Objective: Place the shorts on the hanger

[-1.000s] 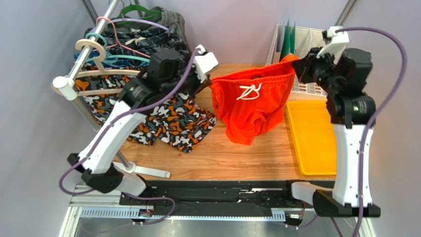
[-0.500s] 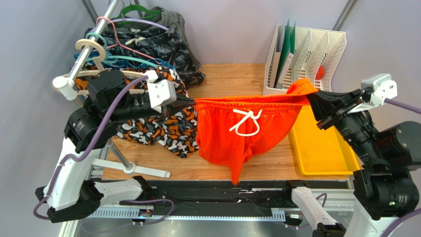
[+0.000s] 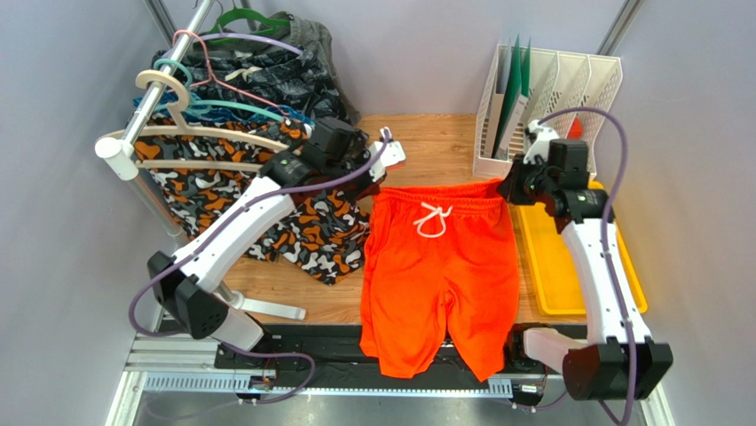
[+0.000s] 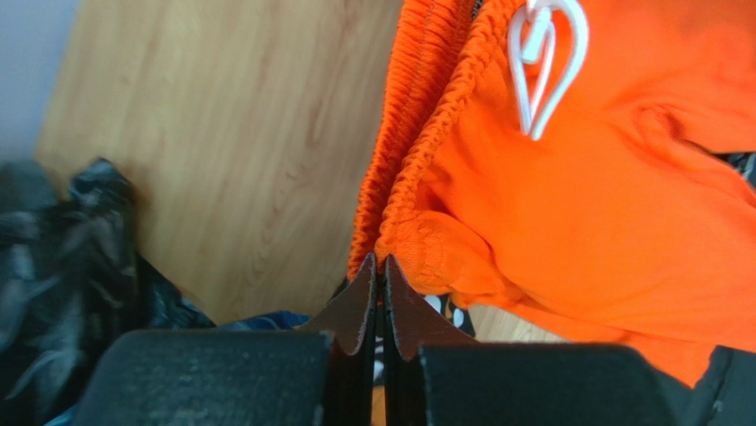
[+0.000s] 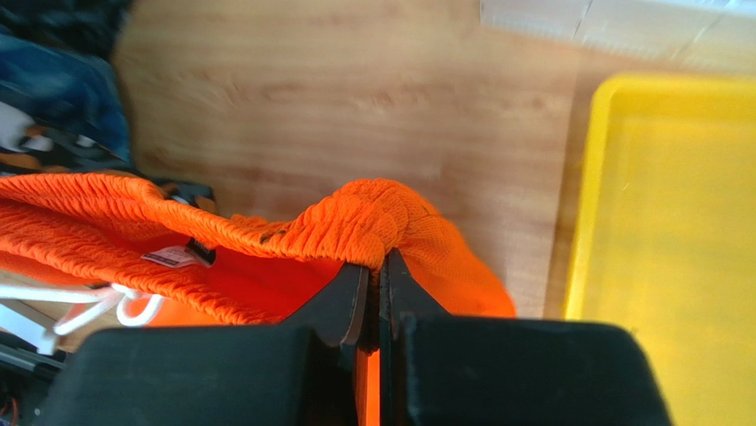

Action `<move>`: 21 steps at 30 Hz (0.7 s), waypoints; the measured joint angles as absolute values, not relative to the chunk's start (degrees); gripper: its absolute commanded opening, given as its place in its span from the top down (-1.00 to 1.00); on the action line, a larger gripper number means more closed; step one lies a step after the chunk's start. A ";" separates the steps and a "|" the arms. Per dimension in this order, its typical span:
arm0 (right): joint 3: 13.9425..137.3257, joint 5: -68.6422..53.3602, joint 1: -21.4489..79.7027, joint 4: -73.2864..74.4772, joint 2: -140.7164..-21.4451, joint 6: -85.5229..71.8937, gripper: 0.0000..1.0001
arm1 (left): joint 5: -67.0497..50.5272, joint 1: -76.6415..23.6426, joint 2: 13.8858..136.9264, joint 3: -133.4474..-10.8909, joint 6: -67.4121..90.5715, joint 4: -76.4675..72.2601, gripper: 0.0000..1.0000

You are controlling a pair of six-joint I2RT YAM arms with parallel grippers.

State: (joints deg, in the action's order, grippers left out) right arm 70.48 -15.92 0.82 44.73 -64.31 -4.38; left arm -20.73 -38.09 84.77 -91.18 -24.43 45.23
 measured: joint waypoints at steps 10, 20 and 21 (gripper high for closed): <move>64.20 -16.14 1.37 42.22 -70.08 3.07 1.00 | -19.22 -38.92 88.64 -78.46 -29.02 38.65 1.00; 58.17 -16.49 5.02 50.63 -73.30 15.64 0.72 | -22.50 -45.01 89.27 -70.17 -33.39 41.58 0.95; 57.69 -16.25 6.00 50.94 -74.11 16.78 0.61 | -22.50 -45.67 89.73 -70.17 -33.69 41.78 0.83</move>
State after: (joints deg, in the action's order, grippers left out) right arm 57.69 -16.25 6.00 50.94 -74.11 16.78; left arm -22.50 -45.67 89.73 -70.17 -33.69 41.78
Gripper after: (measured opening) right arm 0.089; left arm 0.006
